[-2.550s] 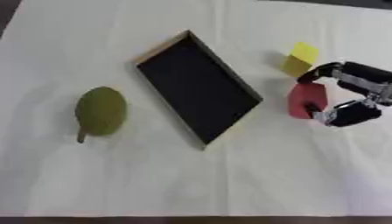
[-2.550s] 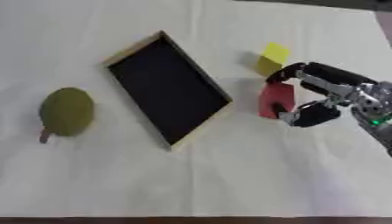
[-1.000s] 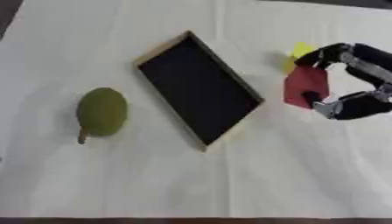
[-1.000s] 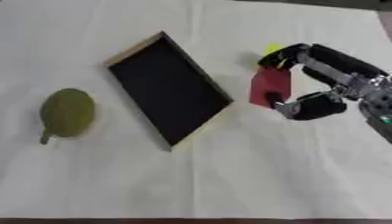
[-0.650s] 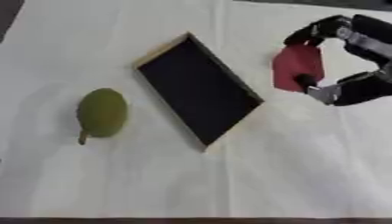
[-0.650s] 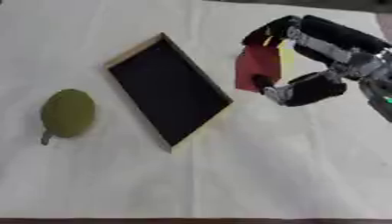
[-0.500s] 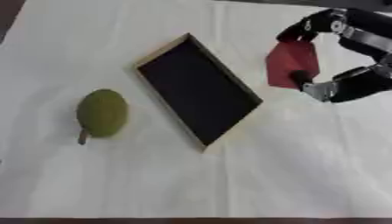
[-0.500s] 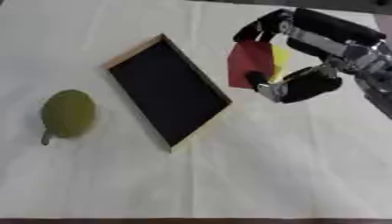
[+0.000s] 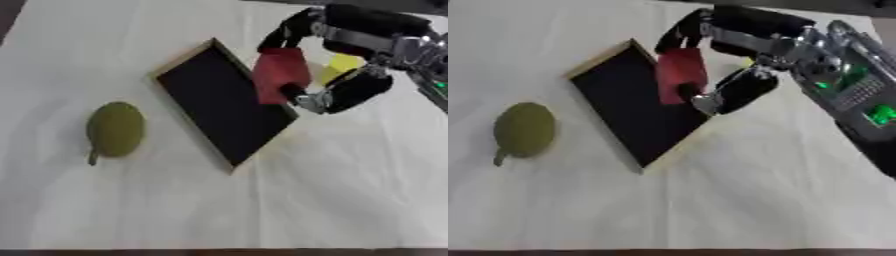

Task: Pick up objects on the table and place them in the box.

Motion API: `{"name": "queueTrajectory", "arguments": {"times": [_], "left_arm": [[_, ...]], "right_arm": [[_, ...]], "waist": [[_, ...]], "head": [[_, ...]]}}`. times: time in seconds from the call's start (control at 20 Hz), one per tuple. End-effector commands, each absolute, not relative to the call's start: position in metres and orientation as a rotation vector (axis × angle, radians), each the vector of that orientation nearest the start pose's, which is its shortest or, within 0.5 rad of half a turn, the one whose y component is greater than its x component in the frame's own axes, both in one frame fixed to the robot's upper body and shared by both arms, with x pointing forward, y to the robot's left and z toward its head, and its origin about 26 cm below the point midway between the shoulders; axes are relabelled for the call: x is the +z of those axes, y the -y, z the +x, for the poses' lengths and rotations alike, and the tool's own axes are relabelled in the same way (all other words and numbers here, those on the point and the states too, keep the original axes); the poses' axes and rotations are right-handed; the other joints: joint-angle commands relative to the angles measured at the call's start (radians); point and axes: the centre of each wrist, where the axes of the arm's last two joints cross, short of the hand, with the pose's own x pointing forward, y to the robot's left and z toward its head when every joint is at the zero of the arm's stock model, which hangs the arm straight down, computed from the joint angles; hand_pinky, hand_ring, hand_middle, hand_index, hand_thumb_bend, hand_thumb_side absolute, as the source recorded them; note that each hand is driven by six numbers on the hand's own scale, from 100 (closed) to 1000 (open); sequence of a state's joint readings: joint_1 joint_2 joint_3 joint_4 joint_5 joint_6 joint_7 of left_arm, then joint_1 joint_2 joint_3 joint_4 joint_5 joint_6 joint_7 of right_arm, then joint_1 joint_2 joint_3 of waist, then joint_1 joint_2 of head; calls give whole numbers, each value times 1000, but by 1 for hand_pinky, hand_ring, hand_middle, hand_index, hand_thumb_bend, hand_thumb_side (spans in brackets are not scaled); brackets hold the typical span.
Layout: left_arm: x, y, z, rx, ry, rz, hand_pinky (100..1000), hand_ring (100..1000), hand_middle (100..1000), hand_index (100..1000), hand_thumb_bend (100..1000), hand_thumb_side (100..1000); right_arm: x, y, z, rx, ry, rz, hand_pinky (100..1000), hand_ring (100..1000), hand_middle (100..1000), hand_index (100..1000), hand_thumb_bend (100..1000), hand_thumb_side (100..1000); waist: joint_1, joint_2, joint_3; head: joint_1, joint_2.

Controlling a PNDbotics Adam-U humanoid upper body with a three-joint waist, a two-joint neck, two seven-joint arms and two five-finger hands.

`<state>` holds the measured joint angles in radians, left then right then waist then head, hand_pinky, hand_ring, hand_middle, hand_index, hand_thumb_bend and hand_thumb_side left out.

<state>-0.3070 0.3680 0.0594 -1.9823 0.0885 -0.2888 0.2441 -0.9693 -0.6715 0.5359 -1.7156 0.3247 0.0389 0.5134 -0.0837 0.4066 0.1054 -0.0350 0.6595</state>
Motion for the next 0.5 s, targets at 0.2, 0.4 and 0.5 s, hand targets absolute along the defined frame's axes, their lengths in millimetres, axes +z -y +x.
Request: {"name": "queueTrajectory", "arguments": {"times": [0.2,0.4,0.5], "left_arm": [[214,-278,300,-56,2618,174,730,728,770,802,120,559],[214,-277,300,-54,2618,168,731,728,770,802,118,562],[214,-277,300,-53,2617,164,731,728,770,802,118,562]], "right_arm": [[295,151,377,-2556,-2446,742,853,529,367,843,100,117],[283,147,389,-2549,-2441,778,856,538,377,847,100,115],[275,147,397,-2562,-2443,789,862,551,390,851,100,109]], "waist": [[3,-19,7],[3,-16,11],[3,-15,14]], "head": [[-15,-1],[-19,-1],[-22,-3]]}}
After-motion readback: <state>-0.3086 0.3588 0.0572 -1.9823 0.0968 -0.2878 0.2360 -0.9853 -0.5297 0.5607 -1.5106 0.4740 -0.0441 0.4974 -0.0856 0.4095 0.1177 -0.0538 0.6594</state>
